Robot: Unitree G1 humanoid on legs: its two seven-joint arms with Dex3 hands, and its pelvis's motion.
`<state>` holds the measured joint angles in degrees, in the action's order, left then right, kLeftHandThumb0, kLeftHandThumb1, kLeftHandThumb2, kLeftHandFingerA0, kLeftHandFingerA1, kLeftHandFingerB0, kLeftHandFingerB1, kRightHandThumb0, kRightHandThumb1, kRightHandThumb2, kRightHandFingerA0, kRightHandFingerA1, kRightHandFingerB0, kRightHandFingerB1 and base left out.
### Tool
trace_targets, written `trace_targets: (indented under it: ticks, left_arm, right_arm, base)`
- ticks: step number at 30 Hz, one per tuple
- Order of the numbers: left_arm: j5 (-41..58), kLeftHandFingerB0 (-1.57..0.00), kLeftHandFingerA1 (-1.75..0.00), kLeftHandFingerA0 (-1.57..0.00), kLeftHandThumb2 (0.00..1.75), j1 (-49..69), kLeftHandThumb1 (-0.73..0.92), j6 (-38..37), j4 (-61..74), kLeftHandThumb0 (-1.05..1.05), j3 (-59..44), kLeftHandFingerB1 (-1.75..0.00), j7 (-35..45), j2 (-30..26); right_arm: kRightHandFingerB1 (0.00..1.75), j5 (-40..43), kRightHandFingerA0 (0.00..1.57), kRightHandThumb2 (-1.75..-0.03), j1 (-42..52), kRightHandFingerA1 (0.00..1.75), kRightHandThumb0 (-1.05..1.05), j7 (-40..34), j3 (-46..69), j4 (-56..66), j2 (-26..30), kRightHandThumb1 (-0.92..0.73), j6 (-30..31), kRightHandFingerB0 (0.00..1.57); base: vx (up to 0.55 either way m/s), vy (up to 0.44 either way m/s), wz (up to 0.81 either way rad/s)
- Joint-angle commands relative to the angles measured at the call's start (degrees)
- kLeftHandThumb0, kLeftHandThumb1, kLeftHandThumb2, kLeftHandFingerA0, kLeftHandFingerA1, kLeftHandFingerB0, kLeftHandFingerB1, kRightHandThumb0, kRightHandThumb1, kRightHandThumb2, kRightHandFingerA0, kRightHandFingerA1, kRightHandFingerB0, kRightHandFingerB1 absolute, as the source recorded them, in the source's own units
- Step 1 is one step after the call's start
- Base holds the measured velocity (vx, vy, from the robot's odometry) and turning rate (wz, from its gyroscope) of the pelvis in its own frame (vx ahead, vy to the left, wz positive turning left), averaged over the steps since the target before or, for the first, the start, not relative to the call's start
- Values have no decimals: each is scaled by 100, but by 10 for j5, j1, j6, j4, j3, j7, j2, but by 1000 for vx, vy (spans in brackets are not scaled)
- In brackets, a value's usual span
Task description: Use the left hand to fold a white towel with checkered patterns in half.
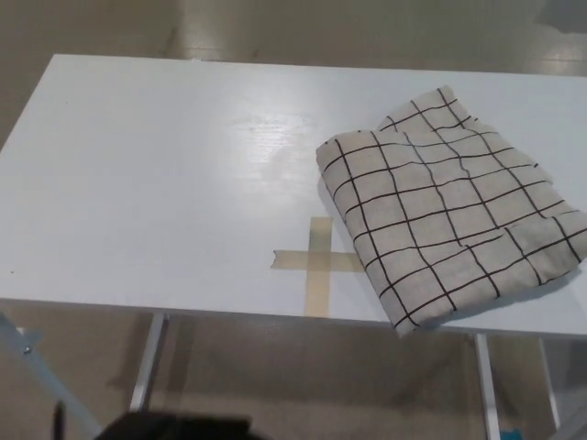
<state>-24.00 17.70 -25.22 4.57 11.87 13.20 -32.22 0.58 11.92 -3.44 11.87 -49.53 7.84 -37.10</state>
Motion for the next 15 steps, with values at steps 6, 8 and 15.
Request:
trace_targets:
  ticks: [6,8,15]
  left_arm:
    - [306,-35,-58,-53,98,74,59,-19,-393,-73,-190,-47,84,115]
    - [288,-35,-57,-48,96,43,54,0,-450,-67,-211,-49,55,129]
    - [314,-45,-48,-22,95,-5,54,94,-508,-70,-281,-55,18,186]
  right_arm:
    - [56,19,55,-61,31,70,-48,17,10,-44,-6,-71,-3,58]
    - [56,20,55,-61,32,70,-48,19,10,-44,-5,-71,-1,57]
    - [56,8,53,-61,37,69,-47,7,4,-43,-5,-71,2,56]
  base:
    - [0,0,0]
    - [0,0,0]
    - [0,0,0]
